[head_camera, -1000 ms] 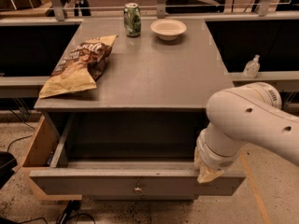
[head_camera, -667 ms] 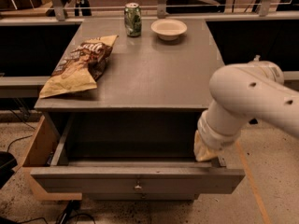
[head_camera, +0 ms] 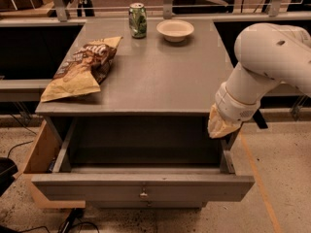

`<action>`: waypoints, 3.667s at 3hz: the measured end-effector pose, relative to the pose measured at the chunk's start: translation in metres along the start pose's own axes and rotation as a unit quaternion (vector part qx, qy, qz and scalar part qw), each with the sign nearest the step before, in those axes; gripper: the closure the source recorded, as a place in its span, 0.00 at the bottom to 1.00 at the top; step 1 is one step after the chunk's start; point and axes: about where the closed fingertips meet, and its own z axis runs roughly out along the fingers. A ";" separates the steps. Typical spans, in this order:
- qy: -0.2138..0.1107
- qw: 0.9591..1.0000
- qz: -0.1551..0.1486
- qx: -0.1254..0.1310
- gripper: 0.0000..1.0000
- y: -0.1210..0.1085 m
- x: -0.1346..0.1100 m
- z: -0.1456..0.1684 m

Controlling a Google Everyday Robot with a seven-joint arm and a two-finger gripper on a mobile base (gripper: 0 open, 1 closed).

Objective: Open top drawer

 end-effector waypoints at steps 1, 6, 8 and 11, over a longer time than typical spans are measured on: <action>0.020 0.999 0.002 0.033 1.00 -0.006 0.003 -0.009; -0.001 0.994 -0.013 0.108 1.00 0.032 -0.004 0.093; -0.020 0.994 -0.012 0.105 1.00 0.023 0.001 0.116; -0.073 0.997 -0.012 -0.004 1.00 0.106 -0.043 0.136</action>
Offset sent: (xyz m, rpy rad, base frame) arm -0.0604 0.0013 -0.0441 -0.1643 -0.1890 -0.0828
